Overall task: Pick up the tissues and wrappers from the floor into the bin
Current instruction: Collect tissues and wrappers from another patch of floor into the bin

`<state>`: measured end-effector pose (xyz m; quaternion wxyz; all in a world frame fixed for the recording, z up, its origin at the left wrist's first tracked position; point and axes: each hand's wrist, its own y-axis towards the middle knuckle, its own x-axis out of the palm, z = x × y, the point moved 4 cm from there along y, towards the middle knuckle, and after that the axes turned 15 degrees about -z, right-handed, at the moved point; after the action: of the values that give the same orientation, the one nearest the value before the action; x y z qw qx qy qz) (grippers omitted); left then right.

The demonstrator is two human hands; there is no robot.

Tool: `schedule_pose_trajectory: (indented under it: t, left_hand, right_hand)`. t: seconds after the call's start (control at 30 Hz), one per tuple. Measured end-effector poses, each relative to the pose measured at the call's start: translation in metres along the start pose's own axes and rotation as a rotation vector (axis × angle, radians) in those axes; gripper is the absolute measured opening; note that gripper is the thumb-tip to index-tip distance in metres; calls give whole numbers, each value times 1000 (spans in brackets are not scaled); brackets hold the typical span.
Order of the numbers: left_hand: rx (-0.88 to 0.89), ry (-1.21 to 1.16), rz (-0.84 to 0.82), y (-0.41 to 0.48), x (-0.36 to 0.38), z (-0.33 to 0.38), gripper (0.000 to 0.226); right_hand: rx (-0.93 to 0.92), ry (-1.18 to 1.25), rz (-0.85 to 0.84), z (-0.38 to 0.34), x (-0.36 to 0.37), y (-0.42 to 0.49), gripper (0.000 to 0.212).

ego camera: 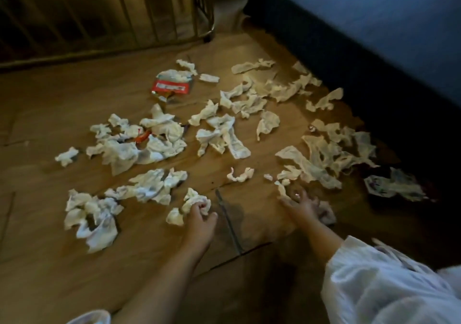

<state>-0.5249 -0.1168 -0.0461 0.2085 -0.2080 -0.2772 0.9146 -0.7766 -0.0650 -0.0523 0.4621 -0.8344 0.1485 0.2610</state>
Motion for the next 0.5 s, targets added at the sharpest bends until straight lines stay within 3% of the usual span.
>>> schedule_pose_trajectory:
  t: [0.1, 0.17, 0.27, 0.4, 0.5]
  left_hand:
    - [-40, 128, 117, 22, -14, -28, 55]
    - [-11, 226, 189, 37, -29, -36, 61]
    - [71, 308, 132, 51, -38, -31, 59]
    - [48, 550, 6, 50, -26, -20, 43]
    - [83, 580, 68, 48, -15, -32, 34]
  right_hand:
    - [-257, -247, -30, 10, 39, -3, 50]
    - [-429, -158, -183, 19, 61, -15, 35]
    - [-559, 83, -334, 15, 68, -25, 16]
    - [-518, 41, -352, 14, 64, -24, 19]
    - [-572, -303, -229, 13, 66, -17, 33]
